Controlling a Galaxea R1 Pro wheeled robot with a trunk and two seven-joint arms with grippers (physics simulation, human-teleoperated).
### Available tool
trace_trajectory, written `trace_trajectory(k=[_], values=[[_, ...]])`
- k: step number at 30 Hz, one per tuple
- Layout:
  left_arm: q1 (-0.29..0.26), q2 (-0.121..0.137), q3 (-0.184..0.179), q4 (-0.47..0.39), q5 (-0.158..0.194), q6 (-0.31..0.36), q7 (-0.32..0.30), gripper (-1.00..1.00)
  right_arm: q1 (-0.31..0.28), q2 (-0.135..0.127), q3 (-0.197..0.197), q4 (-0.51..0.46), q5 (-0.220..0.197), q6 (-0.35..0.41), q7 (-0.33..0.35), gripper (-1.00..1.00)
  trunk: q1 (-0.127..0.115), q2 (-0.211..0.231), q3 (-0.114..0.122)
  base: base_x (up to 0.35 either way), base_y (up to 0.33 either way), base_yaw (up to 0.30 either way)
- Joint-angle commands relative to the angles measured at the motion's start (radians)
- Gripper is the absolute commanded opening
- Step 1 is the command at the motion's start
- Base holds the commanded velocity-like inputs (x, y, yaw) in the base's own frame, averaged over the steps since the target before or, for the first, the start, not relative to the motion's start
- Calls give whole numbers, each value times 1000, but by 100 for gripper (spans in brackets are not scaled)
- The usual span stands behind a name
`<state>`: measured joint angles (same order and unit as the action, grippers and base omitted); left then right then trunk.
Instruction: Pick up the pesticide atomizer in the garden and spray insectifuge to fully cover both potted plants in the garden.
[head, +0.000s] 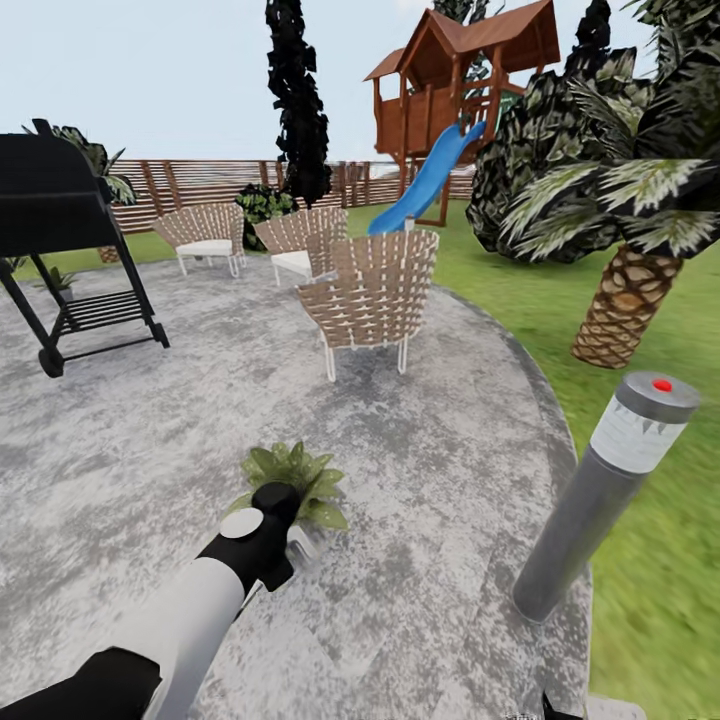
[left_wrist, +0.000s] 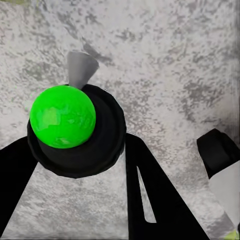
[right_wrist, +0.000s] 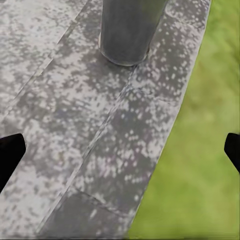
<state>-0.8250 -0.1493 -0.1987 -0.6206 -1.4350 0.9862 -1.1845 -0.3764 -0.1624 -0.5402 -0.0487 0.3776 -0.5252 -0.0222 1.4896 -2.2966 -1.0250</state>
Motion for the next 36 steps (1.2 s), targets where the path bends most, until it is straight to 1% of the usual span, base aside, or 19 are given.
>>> trace_trajectory(k=[1, 4, 5, 6, 8, 10, 11, 13, 14, 15, 16, 17, 18, 20, 22, 29, 31, 35, 36], values=[[-1, 0, -2, -1, -7, 6, -10, -100, -1, 0, -7, 1, 11, -3, -2, 100, -1, 0, -1, -313, -76, 279], [0, 1, -3, -1, 47, 6, -10, -100, 0, 0, -7, 1, 11, -4, -2, 100, -1, 0, -1, -313, -34, 279], [1, 1, -4, -1, 82, 6, -6, -100, 0, 0, -7, 1, 11, -3, -2, 100, -1, 0, -1, -313, -10, 279], [2, 2, -5, -1, 103, 5, 1, -100, -1, 0, -7, 1, 11, -3, -2, 100, -1, 0, -1, -313, -7, 279], [7, 2, -5, -1, 161, 4, 33, -100, -1, 0, -7, 2, 11, -3, -2, 100, -1, 0, -1, -312, -3, 279], [26, 3, -5, -1, 203, -22, 69, -100, -1, 0, -7, 2, 11, -3, -2, 100, -1, 0, -1, -294, -1, 279], [46, 3, -4, 0, 249, -88, 122, -100, 0, 1, -6, 3, 11, -3, -1, 100, -1, 0, -1, -220, 0, 279], [63, 3, 0, 1, 316, -153, 192, -100, -1, 1, -6, 3, 11, -3, -1, 100, -1, 0, -1, -177, 0, 279], [72, 4, 7, 8, 407, -190, 265, -100, -1, 2, -6, 3, 11, -3, -1, 100, -1, 0, -1, -133, 0, 279], [74, 4, 9, 11, 453, -204, 299, -100, -1, 2, -6, 3, 11, -3, -1, 100, -1, 0, -1, -117, 0, 279], [79, 5, 11, 14, 521, -227, 349, -100, -1, 3, -6, 3, 11, -3, -1, 100, -1, 0, -1, -94, 0, 279], [93, 6, 12, 14, 577, -260, 391, -100, -1, 3, -6, 3, 11, -3, -1, 100, -1, 0, -1, -51, 0, 279], [103, 6, 13, 14, 604, -287, 416, -100, 0, 3, -6, 3, 11, -3, -1, 100, -1, 0, -1, -33, 0, 279], [123, 6, 13, 15, 640, -343, 463, -100, -1, 3, -6, 3, 11, -3, -1, 100, -1, 0, -1, -16, 0, 279], [139, 5, 13, 15, 657, -368, 484, -100, 0, 3, -6, 4, 11, -3, -1, 100, -1, 0, -1, -4, 0, 279], [154, 8, 20, 14, 661, -381, 494, -100, 0, 3, -6, 4, 11, -3, -1, 100, -1, 0, -1, -1, 0, 243], [162, 8, 42, 9, 662, -391, 494, -100, 0, 3, -6, 5, 11, -3, -1, 100, -1, 0, -1, -29, 13, 43], [166, 8, 117, 3, 661, -476, 494, -100, 0, 3, -6, 6, 11, -3, -1, 100, -1, 0, -1, -208, 157, 9], [167, 8, 130, 3, 661, -484, 494, -100, -1, 3, -6, 6, 11, -3, -1, 100, -1, 0, -1, -257, 207, 2]])
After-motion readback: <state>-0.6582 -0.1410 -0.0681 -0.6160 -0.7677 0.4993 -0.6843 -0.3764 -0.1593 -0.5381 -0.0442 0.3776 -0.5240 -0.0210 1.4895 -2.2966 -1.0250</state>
